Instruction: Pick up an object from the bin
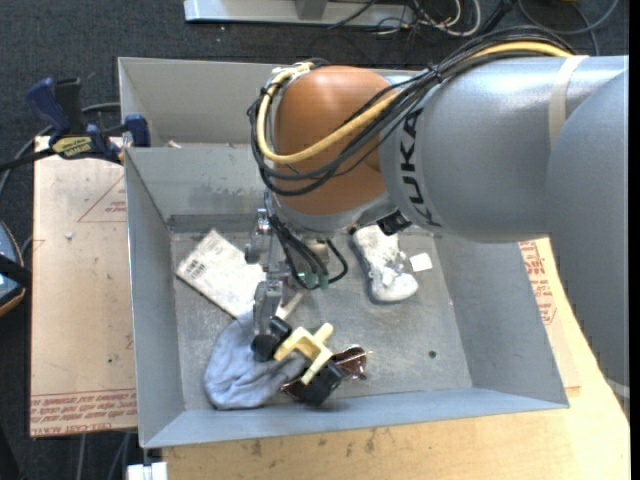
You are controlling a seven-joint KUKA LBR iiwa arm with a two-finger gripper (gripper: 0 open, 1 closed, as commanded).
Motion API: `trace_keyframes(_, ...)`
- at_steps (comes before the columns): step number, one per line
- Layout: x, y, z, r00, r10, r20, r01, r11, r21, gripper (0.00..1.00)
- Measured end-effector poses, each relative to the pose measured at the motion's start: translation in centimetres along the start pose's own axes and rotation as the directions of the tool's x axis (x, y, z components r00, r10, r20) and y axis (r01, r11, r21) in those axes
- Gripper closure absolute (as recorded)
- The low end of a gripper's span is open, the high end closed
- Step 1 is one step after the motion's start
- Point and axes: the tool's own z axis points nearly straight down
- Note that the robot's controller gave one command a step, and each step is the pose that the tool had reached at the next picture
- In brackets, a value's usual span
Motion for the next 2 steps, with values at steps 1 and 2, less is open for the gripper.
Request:
trace_keyframes(1, 0.0, 0.0, -0.2, 1.000, 0.001, 0.002, -0.001, 1.000, 0.000, 0.00)
trace_keyframes(2, -3.3, 2.6, 1.1, 0.998, -0.062, 0.009, 0.062, 0.998, -0.001, 1.00)
